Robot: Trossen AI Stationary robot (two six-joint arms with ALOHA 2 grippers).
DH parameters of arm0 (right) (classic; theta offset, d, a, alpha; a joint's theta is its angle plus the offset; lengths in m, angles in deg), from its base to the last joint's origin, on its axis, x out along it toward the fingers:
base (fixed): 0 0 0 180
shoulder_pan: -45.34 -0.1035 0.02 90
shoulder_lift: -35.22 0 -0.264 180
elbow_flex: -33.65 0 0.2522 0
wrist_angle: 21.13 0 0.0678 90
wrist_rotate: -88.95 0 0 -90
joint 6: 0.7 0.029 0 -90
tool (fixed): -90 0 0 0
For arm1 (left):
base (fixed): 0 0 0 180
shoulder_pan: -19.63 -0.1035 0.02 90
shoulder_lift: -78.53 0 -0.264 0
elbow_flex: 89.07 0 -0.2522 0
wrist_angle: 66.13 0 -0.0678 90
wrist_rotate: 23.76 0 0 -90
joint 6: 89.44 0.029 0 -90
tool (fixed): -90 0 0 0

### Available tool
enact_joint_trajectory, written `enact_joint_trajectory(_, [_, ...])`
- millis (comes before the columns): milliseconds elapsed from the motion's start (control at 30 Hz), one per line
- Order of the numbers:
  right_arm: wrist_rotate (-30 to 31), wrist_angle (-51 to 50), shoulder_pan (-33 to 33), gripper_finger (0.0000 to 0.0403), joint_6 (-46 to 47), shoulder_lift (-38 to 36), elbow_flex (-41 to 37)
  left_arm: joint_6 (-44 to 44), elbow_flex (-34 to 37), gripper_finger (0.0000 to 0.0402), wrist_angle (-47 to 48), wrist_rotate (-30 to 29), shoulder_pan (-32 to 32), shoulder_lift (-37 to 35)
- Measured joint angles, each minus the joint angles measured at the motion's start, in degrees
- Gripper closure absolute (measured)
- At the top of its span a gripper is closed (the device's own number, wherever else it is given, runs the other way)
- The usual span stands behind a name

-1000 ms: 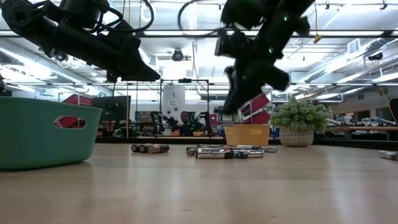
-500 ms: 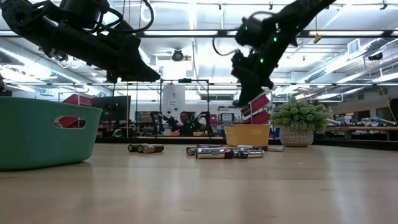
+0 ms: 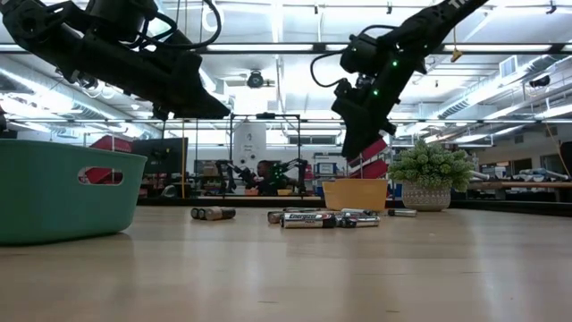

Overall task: Sort batteries
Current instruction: Put the black battery into the yellow bin

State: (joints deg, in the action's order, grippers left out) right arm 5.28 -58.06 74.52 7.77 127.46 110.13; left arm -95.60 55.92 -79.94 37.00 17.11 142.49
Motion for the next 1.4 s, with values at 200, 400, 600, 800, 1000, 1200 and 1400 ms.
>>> enact_joint_trajectory(200, [-0.39,-2.94,-4.31,0.0297,-0.96,-3.51,0.00,-0.53,0.00,0.0282,0.69,2.33,0.00,0.00])
enact_joint_trajectory(400, [-0.20,-11.76,-13.58,0.0306,-0.60,-12.00,0.05,-0.88,0.00,0.0282,3.35,4.52,0.02,0.00])
enact_joint_trajectory(600, [-0.44,-26.78,-24.37,0.0313,7.48,-18.09,0.09,-1.82,0.00,0.0282,7.52,5.04,0.02,0.00])
enact_joint_trajectory(800, [0.10,-37.45,-32.90,0.0315,18.47,-19.28,0.09,-2.74,0.00,0.0282,9.51,8.29,0.02,0.00])
enact_joint_trajectory(1000, [3.13,-43.99,-37.01,0.0315,27.49,-19.28,0.07,-3.55,0.00,0.0282,9.94,11.09,0.02,0.00])
enact_joint_trajectory(1200, [9.69,-45.60,-38.02,0.0324,29.07,-19.28,0.07,-4.99,0.00,0.0282,9.92,11.25,0.02,0.00])
enact_joint_trajectory(1400, [14.20,-44.69,-36.55,0.0347,27.95,-19.28,0.07,-6.22,0.00,0.0282,9.94,11.75,0.02,0.00])
